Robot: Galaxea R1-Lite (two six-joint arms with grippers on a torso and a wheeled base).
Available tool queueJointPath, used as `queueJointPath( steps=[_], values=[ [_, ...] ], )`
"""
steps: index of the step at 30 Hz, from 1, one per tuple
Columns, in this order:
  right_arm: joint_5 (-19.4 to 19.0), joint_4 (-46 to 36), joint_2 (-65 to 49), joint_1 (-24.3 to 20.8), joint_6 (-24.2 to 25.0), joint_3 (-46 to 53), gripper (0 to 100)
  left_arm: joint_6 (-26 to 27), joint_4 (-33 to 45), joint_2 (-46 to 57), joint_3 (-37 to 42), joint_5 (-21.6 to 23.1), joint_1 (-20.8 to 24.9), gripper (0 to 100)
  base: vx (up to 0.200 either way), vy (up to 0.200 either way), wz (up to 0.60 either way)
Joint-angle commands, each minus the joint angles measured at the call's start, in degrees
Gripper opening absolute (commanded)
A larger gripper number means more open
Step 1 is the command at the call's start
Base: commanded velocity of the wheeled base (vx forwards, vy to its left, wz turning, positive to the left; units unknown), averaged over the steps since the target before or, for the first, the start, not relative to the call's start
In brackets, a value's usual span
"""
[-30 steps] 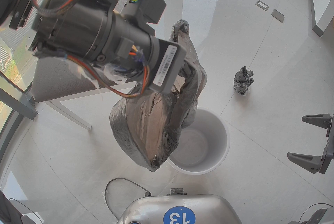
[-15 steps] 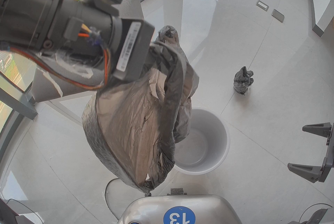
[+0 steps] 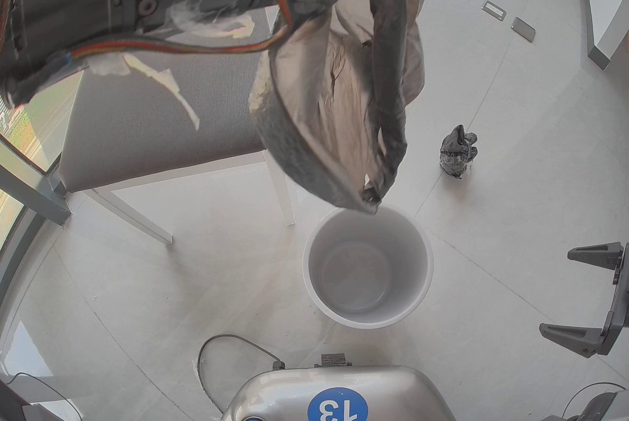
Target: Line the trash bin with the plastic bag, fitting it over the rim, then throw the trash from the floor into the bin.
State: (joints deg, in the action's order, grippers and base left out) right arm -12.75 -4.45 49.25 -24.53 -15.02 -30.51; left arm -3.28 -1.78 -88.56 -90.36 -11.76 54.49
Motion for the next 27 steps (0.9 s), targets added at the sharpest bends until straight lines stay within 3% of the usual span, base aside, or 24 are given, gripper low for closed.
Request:
queueJointPath(
  steps=[1, 12, 27],
  values=[
    [0.4, 0.8, 5.2, -3.3, -0.2, -0.2, 100, 1.1, -9.9, -0.9, 5.8, 1.0, 1.8, 0, 0.0, 0.0, 0.0],
    [0.2, 22.6, 22.3, 0.6, 0.2, -1.7, 100, 0.6, -10.2, -1.8, 2.1, 1.0, 6.6, 0, 0.0, 0.0, 0.0],
    [-0.6, 24.9, 32.2, -1.4, 0.0, -7.6, 100, -0.3, -10.4, -2.4, 0.5, 1.0, 7.0, 0, 0.0, 0.0, 0.0]
  ],
)
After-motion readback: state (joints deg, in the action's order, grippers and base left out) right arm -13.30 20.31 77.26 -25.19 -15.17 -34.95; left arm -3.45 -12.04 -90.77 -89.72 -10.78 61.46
